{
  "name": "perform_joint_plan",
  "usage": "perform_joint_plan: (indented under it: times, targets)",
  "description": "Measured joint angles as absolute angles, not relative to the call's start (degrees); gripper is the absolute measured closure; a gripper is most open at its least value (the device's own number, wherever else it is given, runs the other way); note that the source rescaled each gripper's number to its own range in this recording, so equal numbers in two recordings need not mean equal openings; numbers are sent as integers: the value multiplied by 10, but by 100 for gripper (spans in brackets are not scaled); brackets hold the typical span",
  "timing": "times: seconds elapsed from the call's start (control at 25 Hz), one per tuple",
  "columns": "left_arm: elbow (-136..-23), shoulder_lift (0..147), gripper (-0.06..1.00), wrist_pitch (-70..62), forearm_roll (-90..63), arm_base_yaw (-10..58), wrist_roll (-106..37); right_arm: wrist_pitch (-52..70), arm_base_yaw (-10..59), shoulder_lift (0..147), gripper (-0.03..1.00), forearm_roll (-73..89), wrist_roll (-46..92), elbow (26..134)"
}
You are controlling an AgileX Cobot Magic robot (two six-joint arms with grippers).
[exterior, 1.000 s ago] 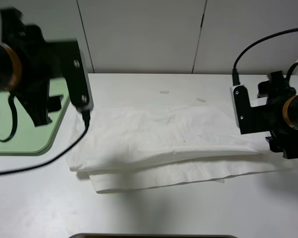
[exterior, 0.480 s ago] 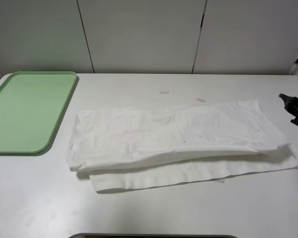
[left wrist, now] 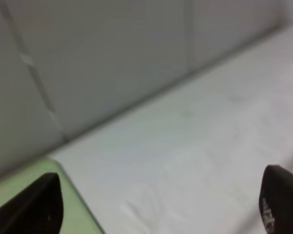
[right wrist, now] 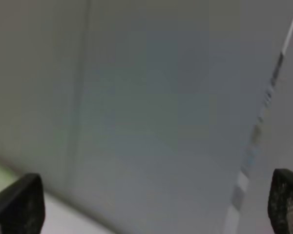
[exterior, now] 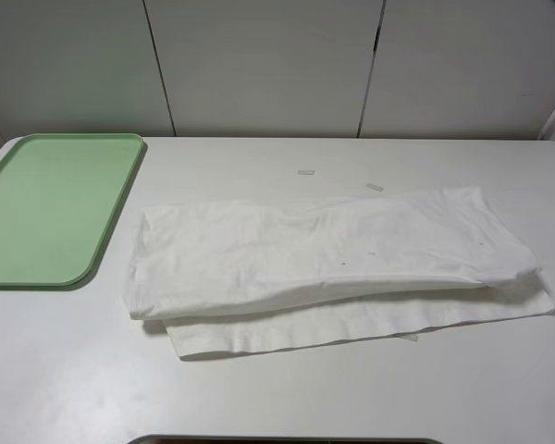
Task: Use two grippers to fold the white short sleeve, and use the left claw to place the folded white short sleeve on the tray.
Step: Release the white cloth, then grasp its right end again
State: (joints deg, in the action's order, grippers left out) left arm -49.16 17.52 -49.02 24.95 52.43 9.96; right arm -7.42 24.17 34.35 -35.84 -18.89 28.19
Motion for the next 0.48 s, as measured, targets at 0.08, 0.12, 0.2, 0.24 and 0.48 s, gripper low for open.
perform_joint_plan:
  times: [0.08,0.12,0.2,0.24,0.48]
  targets:
    - [-492,131,15,-566,152,524,20,-111,242,335,-3,-289,-191,282]
    - [-492,131,15,-566,152,524,20,-138,242,333,-3,-260,-192,282]
    - [-491,109,15,-604,103,524,6,-153,242,333,-3,-247,-193,282]
    - [-489,98,15,-621,82,524,9,-156,242,332,-3,-247,-193,282]
    - [-435,75,12,-666,53,524,24,-158,242,332,-3,-247,-193,282]
